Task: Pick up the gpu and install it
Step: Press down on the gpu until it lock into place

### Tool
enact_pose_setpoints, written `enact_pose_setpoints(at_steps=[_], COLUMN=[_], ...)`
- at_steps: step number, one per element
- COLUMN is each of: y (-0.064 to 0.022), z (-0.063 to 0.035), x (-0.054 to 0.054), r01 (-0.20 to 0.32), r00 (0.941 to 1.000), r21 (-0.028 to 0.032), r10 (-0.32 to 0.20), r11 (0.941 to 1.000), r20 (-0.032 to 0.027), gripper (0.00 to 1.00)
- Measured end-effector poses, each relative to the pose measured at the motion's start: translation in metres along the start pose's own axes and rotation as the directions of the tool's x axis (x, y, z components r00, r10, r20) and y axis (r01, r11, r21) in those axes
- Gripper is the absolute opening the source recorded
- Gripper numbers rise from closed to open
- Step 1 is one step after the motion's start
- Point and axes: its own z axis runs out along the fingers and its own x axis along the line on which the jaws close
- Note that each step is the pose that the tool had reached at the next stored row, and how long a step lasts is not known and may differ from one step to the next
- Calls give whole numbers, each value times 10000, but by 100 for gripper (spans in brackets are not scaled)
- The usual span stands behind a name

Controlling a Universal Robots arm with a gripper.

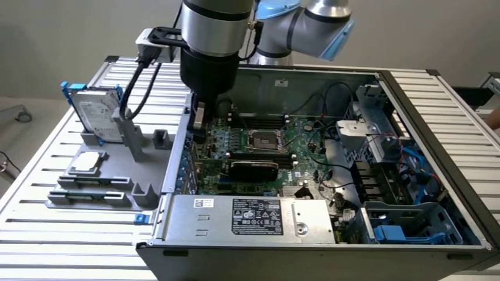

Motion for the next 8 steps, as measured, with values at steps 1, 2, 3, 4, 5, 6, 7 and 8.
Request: enact_pose_setpoints(at_steps=[1, 2, 3, 4, 5, 6, 7, 8], y=[-36, -77, -125, -168, -208, -247, -283, -316], z=[-16, -32, -45, -57, -67, -79, -89, -98], x=[-2, -4, -7, -9, -11, -13, -14, -16], r01=[1, 0, 1, 1, 4, 7, 10, 13], r00=[10000, 10000, 10000, 10000, 10000, 10000, 10000, 10000], r21=[0, -1, 0, 1, 5, 11, 23, 44], r10=[-1, 0, -1, -1, -4, -7, -10, -13], r11=[10000, 10000, 10000, 10000, 10000, 10000, 10000, 10000], r20=[0, -2, 2, 7, 16, 28, 42, 61], gripper=[11, 11, 11, 11, 11, 11, 11, 11])
